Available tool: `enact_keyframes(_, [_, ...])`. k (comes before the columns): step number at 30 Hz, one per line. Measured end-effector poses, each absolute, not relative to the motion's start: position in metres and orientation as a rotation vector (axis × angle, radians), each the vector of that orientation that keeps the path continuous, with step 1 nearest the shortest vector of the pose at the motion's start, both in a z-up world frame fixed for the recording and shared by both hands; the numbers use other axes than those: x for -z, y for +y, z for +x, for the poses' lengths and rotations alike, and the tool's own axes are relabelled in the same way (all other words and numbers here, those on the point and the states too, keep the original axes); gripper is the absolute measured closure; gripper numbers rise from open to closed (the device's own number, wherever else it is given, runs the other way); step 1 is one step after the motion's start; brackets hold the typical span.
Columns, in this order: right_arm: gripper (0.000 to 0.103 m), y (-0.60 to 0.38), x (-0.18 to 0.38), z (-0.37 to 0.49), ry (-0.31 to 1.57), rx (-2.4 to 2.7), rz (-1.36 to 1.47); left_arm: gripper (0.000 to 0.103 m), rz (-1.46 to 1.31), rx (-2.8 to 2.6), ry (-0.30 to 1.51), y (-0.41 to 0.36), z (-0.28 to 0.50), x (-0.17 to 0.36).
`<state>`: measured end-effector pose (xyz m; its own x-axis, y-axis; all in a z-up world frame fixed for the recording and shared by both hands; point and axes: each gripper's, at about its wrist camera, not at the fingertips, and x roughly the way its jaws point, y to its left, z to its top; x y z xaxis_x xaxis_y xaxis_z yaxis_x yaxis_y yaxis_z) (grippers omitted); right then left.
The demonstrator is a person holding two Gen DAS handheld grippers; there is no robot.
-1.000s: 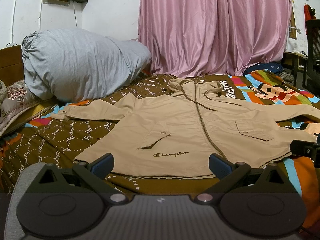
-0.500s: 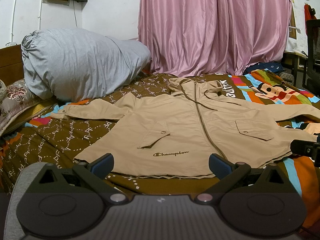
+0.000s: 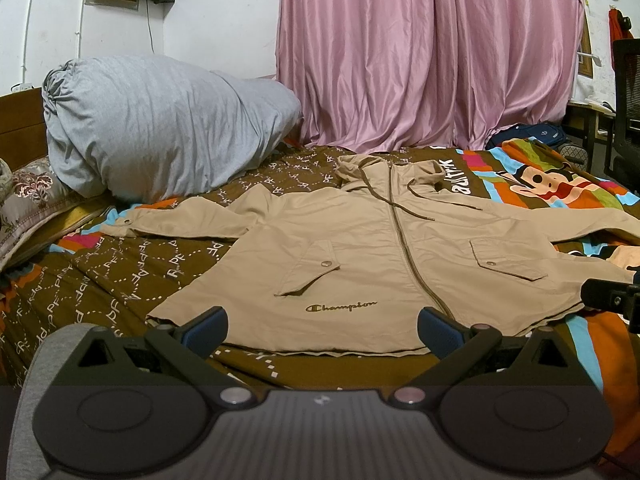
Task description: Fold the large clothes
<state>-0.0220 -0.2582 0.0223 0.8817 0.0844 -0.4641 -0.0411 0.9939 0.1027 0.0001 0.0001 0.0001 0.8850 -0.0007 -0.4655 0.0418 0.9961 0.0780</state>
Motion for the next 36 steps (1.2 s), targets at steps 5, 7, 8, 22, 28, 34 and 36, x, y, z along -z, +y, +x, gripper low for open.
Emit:
enact_keyframes(5, [0.001,-0.258,-0.022,-0.022,0.488,-0.065,0.092,0.0,0.086,0.022,0.484,0.0,0.0,0.0])
enact_keyframes(7, [0.001,-0.259,-0.022,-0.022,0.488,-0.065,0.092,0.001,0.086,0.023,0.484,0.0,0.0,0.0])
enact_keyframes(8, [0.001,-0.259,-0.022,-0.022,0.488,-0.065,0.092,0.0,0.086,0.023,0.484,0.0,0.0,0.0])
enact_keyframes(22, [0.001,-0.267,-0.014,-0.018,0.524,-0.048,0.141,0.0,0.09,0.025,0.497,0.002,-0.005,0.014])
enact_keyframes(28, [0.0,-0.273,-0.012,-0.017,0.542,-0.029,0.199,0.0,0.107,0.034,0.535,-0.002,0.006,0.012])
enact_keyframes(34, [0.0,-0.314,-0.021,-0.016,0.499,0.026,0.392,0.0,0.108,0.089,0.543,-0.007,0.025,0.004])
enact_keyframes(36, [0.0,-0.338,-0.028,-0.013,0.484,0.033,0.438,0.0,0.105,0.084,0.529,-0.009,0.041,-0.001])
